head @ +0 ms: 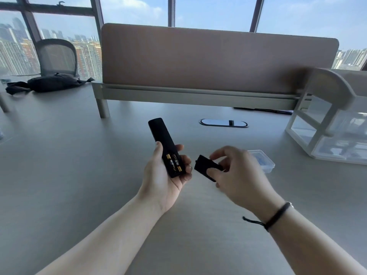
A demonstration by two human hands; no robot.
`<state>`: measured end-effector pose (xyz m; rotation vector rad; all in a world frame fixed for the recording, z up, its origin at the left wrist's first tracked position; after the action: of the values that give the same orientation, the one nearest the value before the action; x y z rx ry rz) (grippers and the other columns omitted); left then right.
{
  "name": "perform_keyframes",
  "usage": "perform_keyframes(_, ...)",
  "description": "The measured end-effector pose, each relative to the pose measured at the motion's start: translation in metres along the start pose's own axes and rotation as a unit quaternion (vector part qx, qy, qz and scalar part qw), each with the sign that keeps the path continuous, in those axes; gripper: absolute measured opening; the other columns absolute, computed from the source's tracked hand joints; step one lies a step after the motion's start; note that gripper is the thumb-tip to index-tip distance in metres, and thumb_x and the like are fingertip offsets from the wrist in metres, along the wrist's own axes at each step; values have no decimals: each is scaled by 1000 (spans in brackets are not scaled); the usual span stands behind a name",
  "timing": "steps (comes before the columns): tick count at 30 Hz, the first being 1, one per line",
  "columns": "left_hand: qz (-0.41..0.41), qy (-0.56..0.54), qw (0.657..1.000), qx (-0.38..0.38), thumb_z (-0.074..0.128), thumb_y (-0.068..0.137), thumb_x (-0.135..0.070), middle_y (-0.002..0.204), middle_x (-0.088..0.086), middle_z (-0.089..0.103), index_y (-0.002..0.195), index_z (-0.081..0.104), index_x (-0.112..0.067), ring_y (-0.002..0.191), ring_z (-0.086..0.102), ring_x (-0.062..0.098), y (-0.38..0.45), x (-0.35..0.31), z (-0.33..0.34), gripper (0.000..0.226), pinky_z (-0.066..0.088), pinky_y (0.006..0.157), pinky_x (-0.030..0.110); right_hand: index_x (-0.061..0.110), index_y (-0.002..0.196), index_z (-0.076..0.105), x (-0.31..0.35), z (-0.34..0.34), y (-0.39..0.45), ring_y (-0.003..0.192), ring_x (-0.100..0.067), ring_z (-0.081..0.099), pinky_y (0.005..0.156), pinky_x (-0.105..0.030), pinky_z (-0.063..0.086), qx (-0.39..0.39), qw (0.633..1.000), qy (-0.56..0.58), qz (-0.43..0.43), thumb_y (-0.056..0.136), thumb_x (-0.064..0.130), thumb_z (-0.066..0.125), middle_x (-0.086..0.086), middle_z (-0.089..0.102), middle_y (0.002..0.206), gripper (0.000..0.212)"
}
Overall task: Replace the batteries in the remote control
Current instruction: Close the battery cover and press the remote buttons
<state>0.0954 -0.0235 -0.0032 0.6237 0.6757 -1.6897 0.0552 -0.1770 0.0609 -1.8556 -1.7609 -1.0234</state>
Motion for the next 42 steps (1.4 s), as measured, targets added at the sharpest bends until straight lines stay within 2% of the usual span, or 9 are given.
perform_keyframes(3,-15,-6,1000,11,37,100,-51,76,14,59,109,61,-7,63,55,27,0,4,5,51,44,56,33,7,102,69,-11,-5,-13,53,-23,68,59,-36,59,49,945,312,88,84,-3,71,-11,74,67,20)
perform_keyframes(6,-17,11,1000,24,36,101,-51,87,14,63,113,62,-8,80,67,30,-1,7,10,52,52,75,40,-3,98,66,-3,20,-28,55,-26,69,58,-32,62,111,889,429,116,85,-7,68,-20,74,73,13)
perform_keyframes(11,-43,32,996,72,36,99,-55,78,15,59,120,57,-9,71,59,28,-7,13,21,55,45,73,40,-1,87,55,-9,50,-34,55,-33,71,55,-38,62,89,907,392,124,85,-4,71,-23,73,67,16)
perform_keyframes(14,-43,31,995,83,34,99,-55,79,16,62,121,55,-10,78,62,32,-7,13,24,55,48,79,43,3,83,49,-16,48,-33,52,-32,70,53,-38,62,56,901,408,134,84,-4,71,-30,73,76,23)
perform_keyframes(20,-40,32,996,72,37,99,-54,77,15,62,120,56,-10,81,64,32,-7,12,22,52,52,80,43,6,81,47,-13,51,-31,50,-30,68,59,-44,62,64,891,433,123,85,-6,69,-25,71,72,25)
perform_keyframes(23,-38,42,996,70,40,100,-52,76,14,60,120,57,-11,81,62,32,-7,12,20,49,53,79,43,6,83,47,-12,49,-30,49,-30,67,55,-41,62,62,891,433,119,85,-6,69,-32,70,77,25)
perform_keyframes(27,-31,81,995,57,42,100,-49,75,12,58,124,58,-10,69,59,25,-6,14,17,48,49,70,37,7,83,47,-11,49,-30,48,-30,65,54,-36,61,64,889,440,105,85,-4,70,-21,70,64,26)
perform_keyframes(36,-46,105,988,100,35,101,-50,83,15,62,116,56,-7,77,64,28,-12,17,29,50,49,70,37,7,83,46,-28,48,-25,51,-29,70,57,-42,62,-2,899,421,120,84,1,73,-14,70,60,28)
perform_keyframes(42,-50,122,983,126,33,101,-48,85,17,68,114,59,-4,77,66,28,-13,19,32,53,53,64,32,8,77,45,-24,34,-27,55,-30,74,60,-49,63,-35,942,321,89,79,20,80,-13,76,69,37)
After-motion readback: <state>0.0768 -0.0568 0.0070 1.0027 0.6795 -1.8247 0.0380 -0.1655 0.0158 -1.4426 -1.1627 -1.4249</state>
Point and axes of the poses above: each hand's wrist, its own y-axis towards the middle knuckle, its own z-axis out of the palm, x = y × z, the point moved 9 cm from there along y, towards the middle knuckle
